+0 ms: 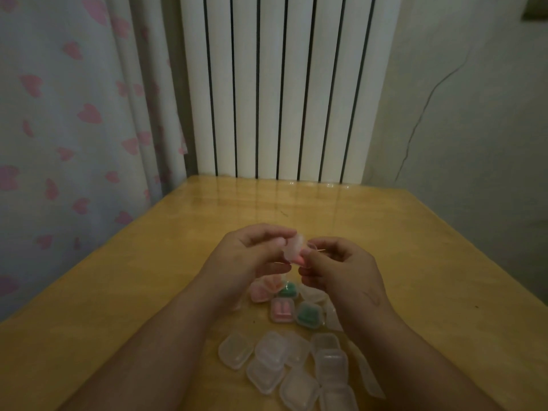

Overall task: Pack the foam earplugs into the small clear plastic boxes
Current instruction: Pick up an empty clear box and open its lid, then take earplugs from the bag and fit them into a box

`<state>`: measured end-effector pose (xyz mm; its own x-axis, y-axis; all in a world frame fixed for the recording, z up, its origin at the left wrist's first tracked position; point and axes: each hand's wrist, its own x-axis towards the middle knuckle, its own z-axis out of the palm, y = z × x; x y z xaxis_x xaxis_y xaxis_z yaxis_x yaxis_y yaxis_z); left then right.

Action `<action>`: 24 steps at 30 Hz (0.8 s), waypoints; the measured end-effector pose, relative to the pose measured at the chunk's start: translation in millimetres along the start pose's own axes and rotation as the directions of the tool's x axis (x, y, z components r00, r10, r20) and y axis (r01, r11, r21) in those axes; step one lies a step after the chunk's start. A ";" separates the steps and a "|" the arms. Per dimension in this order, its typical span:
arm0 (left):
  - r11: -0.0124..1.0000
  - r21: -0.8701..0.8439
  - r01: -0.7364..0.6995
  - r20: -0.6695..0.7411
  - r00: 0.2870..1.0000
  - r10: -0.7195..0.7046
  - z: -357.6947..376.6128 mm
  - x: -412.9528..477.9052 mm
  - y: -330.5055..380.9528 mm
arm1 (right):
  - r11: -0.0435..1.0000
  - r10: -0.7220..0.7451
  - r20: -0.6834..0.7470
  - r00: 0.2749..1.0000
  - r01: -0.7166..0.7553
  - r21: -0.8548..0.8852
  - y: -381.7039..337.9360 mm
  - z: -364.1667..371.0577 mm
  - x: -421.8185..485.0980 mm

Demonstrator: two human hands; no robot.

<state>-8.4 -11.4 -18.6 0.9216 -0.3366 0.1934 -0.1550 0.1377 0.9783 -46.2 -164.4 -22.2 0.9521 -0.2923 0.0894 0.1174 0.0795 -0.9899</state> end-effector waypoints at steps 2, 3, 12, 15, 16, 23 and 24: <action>0.992 0.127 -0.027 0.017 1.000 0.025 0.2 -2.5 -0.9 | 1.000 -0.002 0.042 0.999 0.002 -0.007 0.3 1.2 -2.0; 0.988 0.148 -0.031 0.008 1.000 0.030 0.4 -2.3 -1.3 | 1.000 0.002 0.055 0.998 -0.003 0.014 1.1 1.6 -1.8; 0.984 0.171 -0.053 -0.088 0.994 0.069 -2.9 -1.0 0.1 | 0.988 -0.036 0.103 0.994 0.050 -0.144 6.3 0.6 -1.4; 0.981 0.189 -0.036 -0.228 0.970 0.079 -10.8 4.7 -0.5 | 0.940 -0.076 0.134 0.988 0.116 -0.321 3.9 -0.9 0.0; 0.982 0.186 -0.035 -0.273 0.958 0.086 -12.6 5.6 0.0 | 0.906 -0.098 0.170 0.981 0.158 -0.392 4.6 -1.1 0.7; 0.976 0.220 -0.005 -0.438 0.893 0.103 -16.9 10.7 -1.1 | 0.754 -0.084 0.342 0.936 0.284 -0.592 8.6 12.7 -7.0; 0.977 0.215 -0.001 -0.454 0.885 0.101 -17.3 11.3 -1.2 | 0.770 -0.067 0.350 0.934 0.272 -0.577 10.3 13.8 -7.7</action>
<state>8.3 0.8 -18.8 0.9619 0.1384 0.2359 -0.2288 -0.0654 0.9713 -48.5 -148.1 -31.6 0.9805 0.0550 0.1889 0.1863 -0.5682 -0.8015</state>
